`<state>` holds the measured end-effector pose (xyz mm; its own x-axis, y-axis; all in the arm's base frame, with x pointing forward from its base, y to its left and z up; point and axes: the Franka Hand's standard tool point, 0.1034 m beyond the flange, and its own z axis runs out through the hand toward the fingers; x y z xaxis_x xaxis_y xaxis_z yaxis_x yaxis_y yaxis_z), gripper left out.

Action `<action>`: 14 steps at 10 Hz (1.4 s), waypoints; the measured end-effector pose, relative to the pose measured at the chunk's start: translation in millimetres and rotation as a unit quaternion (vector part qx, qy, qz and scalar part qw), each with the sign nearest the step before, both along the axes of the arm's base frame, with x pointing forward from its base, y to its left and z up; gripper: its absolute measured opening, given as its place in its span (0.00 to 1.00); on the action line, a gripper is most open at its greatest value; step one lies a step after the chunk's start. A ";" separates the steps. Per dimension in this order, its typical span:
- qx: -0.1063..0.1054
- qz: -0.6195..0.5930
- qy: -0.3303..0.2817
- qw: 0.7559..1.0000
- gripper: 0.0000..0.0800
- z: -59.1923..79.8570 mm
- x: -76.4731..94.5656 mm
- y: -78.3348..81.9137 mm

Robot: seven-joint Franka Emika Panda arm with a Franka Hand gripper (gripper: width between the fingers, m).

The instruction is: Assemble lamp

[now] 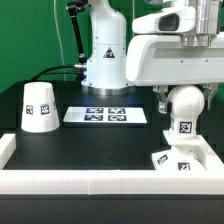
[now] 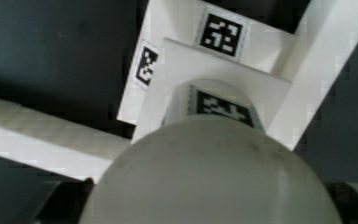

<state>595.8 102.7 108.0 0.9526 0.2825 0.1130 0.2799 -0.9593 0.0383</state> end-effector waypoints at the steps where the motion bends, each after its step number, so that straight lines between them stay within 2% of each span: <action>1: 0.003 -0.020 0.000 1.000 0.72 0.0 0.0 -0.3; 5: 0.026 -0.183 0.001 0.983 0.72 -0.5 -0.7 -4.2; 7: 0.045 -0.293 0.005 0.955 0.72 -0.9 -1.2 -5.1; 10: 0.056 -0.385 0.008 0.921 0.72 -1.6 -2.0 -2.7; 14: 0.082 -0.498 0.019 0.863 0.72 -1.8 -2.4 -1.3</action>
Offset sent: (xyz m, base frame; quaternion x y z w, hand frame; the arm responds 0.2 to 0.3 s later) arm 0.0000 0.0000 0.0000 0.0000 0.0000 0.1938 0.9810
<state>593.5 101.4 106.2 0.7183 -0.6947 0.0382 -0.6878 -0.7173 -0.1115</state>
